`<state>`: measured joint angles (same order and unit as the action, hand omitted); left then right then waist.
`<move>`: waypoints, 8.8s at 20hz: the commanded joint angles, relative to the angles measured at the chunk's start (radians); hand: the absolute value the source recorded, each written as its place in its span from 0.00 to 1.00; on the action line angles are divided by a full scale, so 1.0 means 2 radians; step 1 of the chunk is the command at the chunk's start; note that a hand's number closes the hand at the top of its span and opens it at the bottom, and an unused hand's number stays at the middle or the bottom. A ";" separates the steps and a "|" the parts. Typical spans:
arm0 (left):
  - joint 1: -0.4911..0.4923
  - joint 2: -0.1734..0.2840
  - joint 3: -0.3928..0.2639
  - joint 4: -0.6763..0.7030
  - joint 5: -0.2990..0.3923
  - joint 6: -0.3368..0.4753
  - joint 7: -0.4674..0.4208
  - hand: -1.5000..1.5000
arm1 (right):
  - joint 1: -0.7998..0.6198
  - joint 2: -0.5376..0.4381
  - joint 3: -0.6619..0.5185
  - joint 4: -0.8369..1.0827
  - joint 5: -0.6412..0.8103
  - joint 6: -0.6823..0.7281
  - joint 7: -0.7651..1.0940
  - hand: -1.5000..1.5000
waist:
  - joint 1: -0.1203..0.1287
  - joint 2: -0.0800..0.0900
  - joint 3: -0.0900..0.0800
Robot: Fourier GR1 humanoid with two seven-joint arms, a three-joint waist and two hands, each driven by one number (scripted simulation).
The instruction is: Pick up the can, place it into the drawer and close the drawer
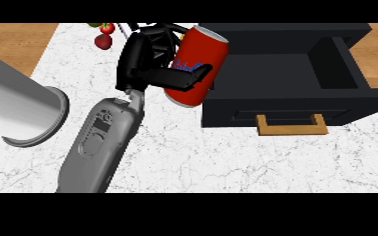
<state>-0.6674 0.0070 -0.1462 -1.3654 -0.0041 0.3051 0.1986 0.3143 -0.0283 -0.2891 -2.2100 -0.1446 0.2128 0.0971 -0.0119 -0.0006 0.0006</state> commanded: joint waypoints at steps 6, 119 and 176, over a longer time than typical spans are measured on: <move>-0.152 -0.003 -0.035 0.100 0.020 0.075 0.025 1.00 | 0.006 0.001 -0.002 -0.030 -0.006 0.002 0.026 0.00 | -0.006 0.001 0.000; -0.319 0.122 -0.242 0.283 0.291 0.264 -0.033 0.00 | -0.298 -0.050 0.172 0.454 0.628 -0.261 -0.087 0.00 | 0.026 -0.001 0.000; -0.056 0.274 -0.215 -0.022 0.234 0.224 0.020 0.00 | -0.747 -0.059 -0.124 0.950 0.513 -0.409 -0.260 0.00 | 0.044 0.010 0.002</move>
<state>-0.7877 0.5453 -0.5852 -1.3878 0.4659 0.7523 0.2282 -1.1198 -0.1988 -0.4299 -0.2652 1.0198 -0.6225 -0.3706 0.0615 0.0317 0.0065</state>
